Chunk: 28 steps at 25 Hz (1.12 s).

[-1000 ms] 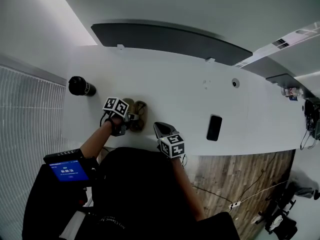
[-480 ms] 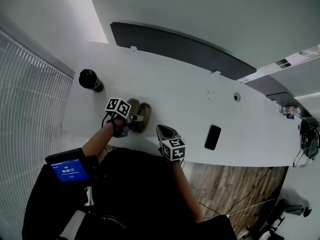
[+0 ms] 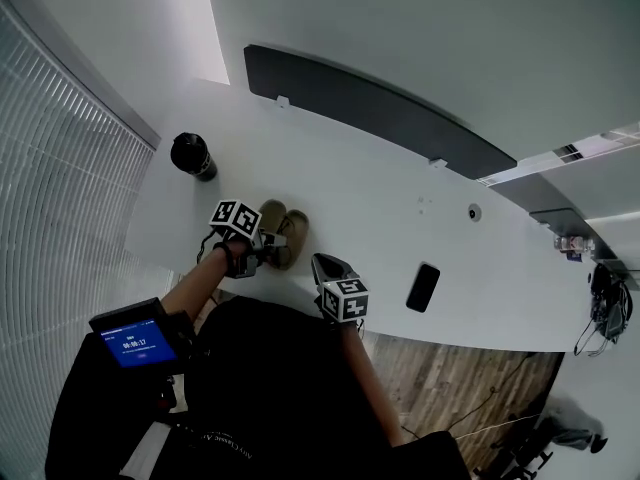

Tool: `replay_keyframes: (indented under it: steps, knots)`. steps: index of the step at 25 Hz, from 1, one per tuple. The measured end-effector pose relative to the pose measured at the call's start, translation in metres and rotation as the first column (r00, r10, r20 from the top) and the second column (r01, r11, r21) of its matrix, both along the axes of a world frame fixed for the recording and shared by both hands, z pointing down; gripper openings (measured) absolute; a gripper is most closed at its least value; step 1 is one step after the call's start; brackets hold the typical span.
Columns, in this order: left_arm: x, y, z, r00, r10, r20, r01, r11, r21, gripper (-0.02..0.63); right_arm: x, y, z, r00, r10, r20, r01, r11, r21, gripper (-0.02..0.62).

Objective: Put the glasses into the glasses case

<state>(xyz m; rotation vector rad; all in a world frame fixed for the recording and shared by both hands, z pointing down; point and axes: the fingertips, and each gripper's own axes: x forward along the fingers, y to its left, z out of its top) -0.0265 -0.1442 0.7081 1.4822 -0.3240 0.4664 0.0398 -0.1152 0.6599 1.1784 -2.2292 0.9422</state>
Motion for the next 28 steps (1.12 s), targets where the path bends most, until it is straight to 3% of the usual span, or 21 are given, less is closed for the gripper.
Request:
replay_keyframes:
  steps: [4, 6, 8, 11, 16, 21, 25, 28]
  knots:
    - [0.013, 0.0, 0.027, 0.99, 0.118, 0.075, -0.119, 0.993, 0.017, 0.066, 0.006, -0.009, 0.001, 1.0, 0.007, -0.006, -0.007, 1.0, 0.016, 0.011]
    - [0.022, 0.003, 0.024, 0.986, 0.158, 0.044, -0.159, 0.987, 0.022, 0.099, 0.008, -0.01, 0.0, 1.0, 0.012, -0.009, -0.012, 1.0, 0.022, 0.011]
    - [0.029, 0.008, 0.009, 0.979, 0.203, -0.025, -0.202, 0.979, 0.026, 0.187, 0.006, -0.011, -0.001, 1.0, 0.015, -0.014, -0.015, 1.0, 0.024, 0.011]
    - [0.021, 0.013, -0.008, 0.971, 0.236, -0.026, -0.235, 0.971, 0.036, 0.199, -0.001, -0.012, -0.005, 1.0, 0.013, -0.017, -0.013, 1.0, 0.019, 0.011]
    - [-0.001, 0.01, -0.015, 0.977, 0.214, 0.01, -0.215, 0.976, 0.042, 0.196, -0.008, -0.018, -0.001, 1.0, 0.004, -0.011, -0.004, 1.0, 0.012, 0.011]
    - [-0.012, 0.003, -0.036, 0.983, 0.181, -0.032, -0.179, 0.981, 0.071, 0.195, -0.021, -0.02, 0.003, 1.0, -0.025, -0.006, 0.025, 1.0, 0.007, 0.011]
    - [-0.037, -0.004, -0.052, 0.991, 0.132, -0.022, -0.128, 0.983, 0.128, 0.189, -0.026, -0.021, 0.003, 0.999, -0.034, -0.012, 0.035, 0.999, 0.004, 0.011]
    - [-0.067, -0.009, -0.056, 0.996, 0.08, 0.043, -0.087, 0.973, 0.212, 0.175, -0.021, -0.021, 0.006, 1.0, -0.023, -0.018, 0.023, 1.0, -0.003, 0.011]
